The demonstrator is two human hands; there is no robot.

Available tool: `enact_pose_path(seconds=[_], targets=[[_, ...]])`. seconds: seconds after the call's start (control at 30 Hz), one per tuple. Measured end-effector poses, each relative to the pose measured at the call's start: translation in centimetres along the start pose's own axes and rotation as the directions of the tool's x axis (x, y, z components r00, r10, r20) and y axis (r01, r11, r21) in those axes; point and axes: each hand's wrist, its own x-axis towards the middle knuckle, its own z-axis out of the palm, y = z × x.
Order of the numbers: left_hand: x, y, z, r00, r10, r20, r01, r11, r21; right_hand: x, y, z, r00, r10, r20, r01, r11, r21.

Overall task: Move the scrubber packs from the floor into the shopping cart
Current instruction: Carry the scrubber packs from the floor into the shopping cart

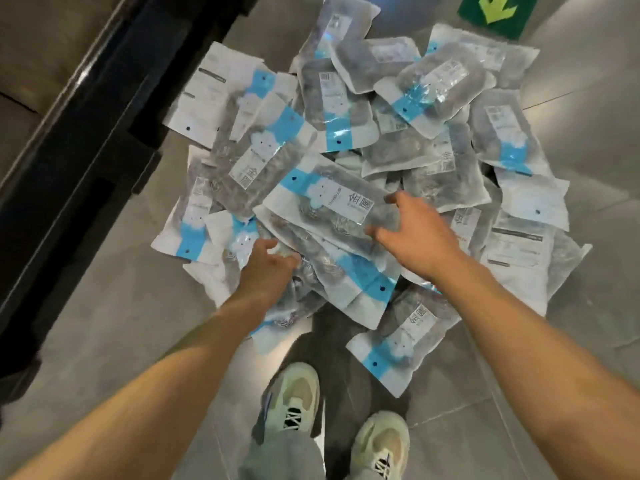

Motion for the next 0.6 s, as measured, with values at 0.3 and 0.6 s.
enact_pose_path(seconds=[0.3, 0.6], targets=[[5.6, -1.7, 4.9, 0.977, -0.183, 0.112, 0.214, 0.850, -0.481, 11.0, -1.0, 2.1, 0.989, 0.046, 0.143, -0.037, 0.997, -0.063], [5.8, -0.2, 6.4, 0.985, -0.134, 0.110, 0.173, 0.822, -0.542, 11.1, 0.5, 3.2, 0.956, 0.192, 0.222, -0.164, 0.977, -0.135]])
